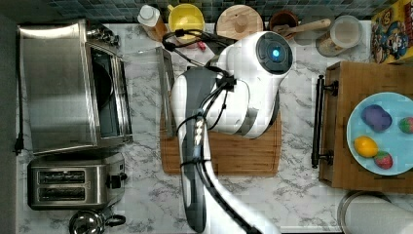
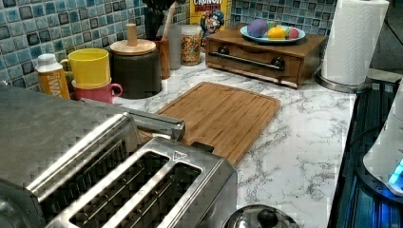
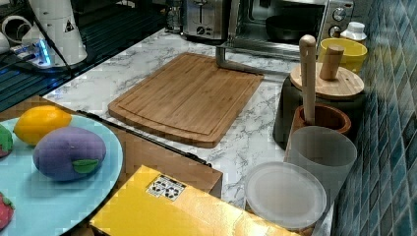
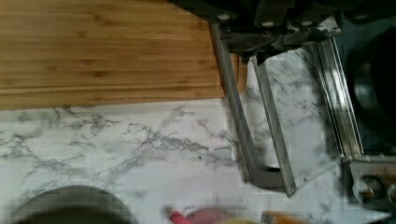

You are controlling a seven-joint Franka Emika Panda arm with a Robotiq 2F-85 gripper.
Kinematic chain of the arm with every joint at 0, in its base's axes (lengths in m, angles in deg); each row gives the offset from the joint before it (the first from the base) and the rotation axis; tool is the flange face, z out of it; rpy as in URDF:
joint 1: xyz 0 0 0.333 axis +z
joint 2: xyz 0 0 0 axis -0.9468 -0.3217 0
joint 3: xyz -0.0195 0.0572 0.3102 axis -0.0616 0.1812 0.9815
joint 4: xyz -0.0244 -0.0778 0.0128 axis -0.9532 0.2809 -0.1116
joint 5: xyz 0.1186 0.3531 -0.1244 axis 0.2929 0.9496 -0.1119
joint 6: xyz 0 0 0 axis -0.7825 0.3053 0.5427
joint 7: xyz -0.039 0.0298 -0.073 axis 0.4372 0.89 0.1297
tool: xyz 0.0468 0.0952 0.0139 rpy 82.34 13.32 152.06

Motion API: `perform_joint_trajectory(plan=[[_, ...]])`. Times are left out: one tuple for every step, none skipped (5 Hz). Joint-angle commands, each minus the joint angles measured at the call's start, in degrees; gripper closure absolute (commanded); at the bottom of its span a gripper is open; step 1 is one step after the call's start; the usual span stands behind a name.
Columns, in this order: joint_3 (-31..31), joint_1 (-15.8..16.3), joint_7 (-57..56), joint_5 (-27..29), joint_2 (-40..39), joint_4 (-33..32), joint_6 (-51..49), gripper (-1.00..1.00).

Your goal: Close the oven.

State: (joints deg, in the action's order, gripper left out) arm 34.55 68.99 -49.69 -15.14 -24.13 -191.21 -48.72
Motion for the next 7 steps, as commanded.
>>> perform_joint_trajectory(plan=[[2.7, -2.6, -22.2, 11.3, -0.6, -6.5, 4.3, 1.0], [3.0, -2.4, -28.4, 15.8, -2.1, -8.0, 7.9, 1.0], [3.0, -2.6, -29.3, 18.2, -6.1, -6.0, 9.0, 1.0], [3.4, -2.4, -31.3, 20.8, -8.2, -5.5, 11.9, 1.0], [4.1, -2.2, -31.6, 20.6, -10.9, -4.0, 12.1, 1.0], [4.7, -1.4, -31.6, 19.9, -13.6, -2.6, 12.6, 1.0], [6.0, -2.0, -31.7, 20.7, -15.6, -0.4, 10.3, 1.0]])
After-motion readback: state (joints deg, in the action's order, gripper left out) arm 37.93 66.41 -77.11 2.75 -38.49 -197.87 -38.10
